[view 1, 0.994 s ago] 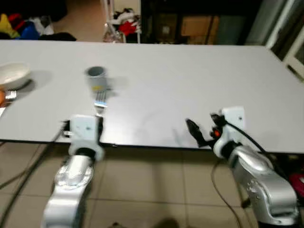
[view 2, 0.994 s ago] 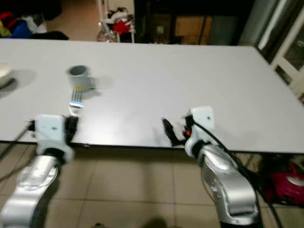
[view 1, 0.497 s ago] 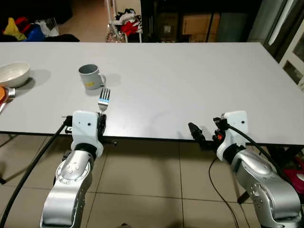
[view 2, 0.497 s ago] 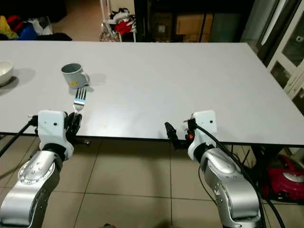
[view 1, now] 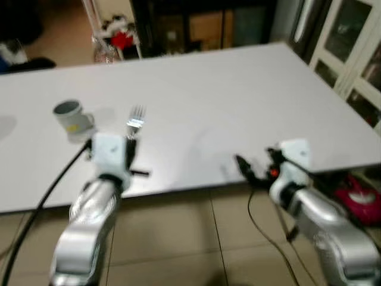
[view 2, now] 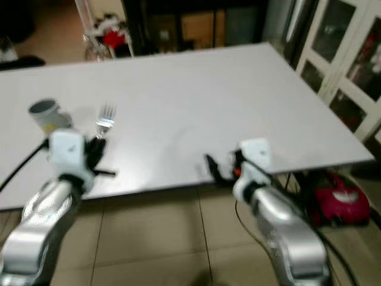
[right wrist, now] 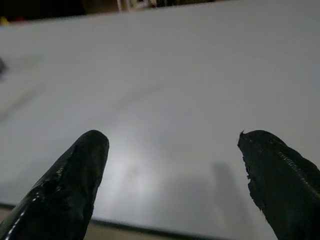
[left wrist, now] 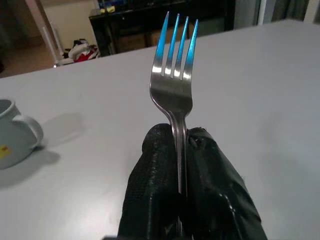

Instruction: Setting the table

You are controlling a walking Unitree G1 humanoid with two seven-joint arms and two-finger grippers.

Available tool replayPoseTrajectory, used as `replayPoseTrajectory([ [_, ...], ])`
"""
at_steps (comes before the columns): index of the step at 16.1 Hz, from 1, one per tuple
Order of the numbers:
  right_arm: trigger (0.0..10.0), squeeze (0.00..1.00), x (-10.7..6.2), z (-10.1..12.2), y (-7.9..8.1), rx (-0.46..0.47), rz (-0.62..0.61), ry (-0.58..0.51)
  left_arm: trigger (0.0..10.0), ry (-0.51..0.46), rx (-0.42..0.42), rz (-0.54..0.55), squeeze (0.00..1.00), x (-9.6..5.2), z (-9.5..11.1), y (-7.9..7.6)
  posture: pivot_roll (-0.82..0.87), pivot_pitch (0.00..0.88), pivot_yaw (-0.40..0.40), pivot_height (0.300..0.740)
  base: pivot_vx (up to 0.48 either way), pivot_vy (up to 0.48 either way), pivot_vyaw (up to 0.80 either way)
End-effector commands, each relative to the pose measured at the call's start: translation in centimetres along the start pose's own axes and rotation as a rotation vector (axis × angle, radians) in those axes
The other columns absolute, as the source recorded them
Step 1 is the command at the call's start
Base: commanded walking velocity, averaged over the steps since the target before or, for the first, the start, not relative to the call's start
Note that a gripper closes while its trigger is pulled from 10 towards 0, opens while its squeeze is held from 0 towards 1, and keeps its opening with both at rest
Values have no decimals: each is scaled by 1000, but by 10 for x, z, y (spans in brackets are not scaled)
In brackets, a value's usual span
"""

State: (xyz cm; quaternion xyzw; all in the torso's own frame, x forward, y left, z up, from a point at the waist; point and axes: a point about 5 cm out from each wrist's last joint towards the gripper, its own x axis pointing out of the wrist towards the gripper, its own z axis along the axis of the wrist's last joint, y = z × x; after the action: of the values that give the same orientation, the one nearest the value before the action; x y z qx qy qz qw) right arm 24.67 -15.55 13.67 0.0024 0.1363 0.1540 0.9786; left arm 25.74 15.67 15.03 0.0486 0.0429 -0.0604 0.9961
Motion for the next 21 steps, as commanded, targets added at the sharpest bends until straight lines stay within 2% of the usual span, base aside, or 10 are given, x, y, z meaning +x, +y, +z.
replayPoseTrajectory([
  [1, 10000, 0, 1, 3, 9, 2, 39, -19, 10000, 26, 9, 37, 0, -4, -5, 10, -117, 14, 78, 740, 292, 0, 0],
  [5, 10000, 0, 3, 3, 12, -26, 86, 3, 10000, 65, 11, 57, 0, -4, -10, 12, -111, 24, 76, 740, 144, 0, 0],
  [8, 10000, 0, 2, 2, 15, -57, 129, 35, 10000, 152, 37, 44, 0, -3, -19, 10, -108, 30, 66, 740, 0, 0, 0],
  [9, 10000, 0, 1, 2, 19, -99, 168, 78, 10000, 212, 6, 51, 0, -2, -25, 11, -102, 39, 65, 740, 0, 0, 0],
  [11, 10000, 0, 0, 5, 22, -80, 179, 102, 10000, 245, -56, 61, 0, 1, -28, 11, -97, 48, 64, 740, 0, 0, 0],
  [12, 10000, 0, -1, 7, 24, -79, 195, 103, 10000, 266, -29, 45, 0, 7, -29, 9, -90, 58, 61, 740, 0, 0, 0],
  [14, 10000, 0, -2, 8, 27, -92, 245, 107, 10000, 288, -49, 27, 0, 19, -30, 5, -86, 67, 58, 740, 0, 0, 0],
  [15, 10000, 0, -6, 6, 33, -132, 334, 115, 10000, 318, -120, -3, 0, 29, -31, -2, -81, 85, 59, 740, 0, 0, 0],
  [17, 10000, 0, -10, 5, 38, -190, 418, 130, 10000, 345, -164, 12, 0, 40, -32, -3, -79, 100, 69, 740, 0, 0, 0],
  [21, 10000, 0, -18, 6, 43, -226, 488, 149, 10000, 383, -226, 63, 0, 59, -35, -1, -73, 112, 81, 740, 0, 0, 0],
])
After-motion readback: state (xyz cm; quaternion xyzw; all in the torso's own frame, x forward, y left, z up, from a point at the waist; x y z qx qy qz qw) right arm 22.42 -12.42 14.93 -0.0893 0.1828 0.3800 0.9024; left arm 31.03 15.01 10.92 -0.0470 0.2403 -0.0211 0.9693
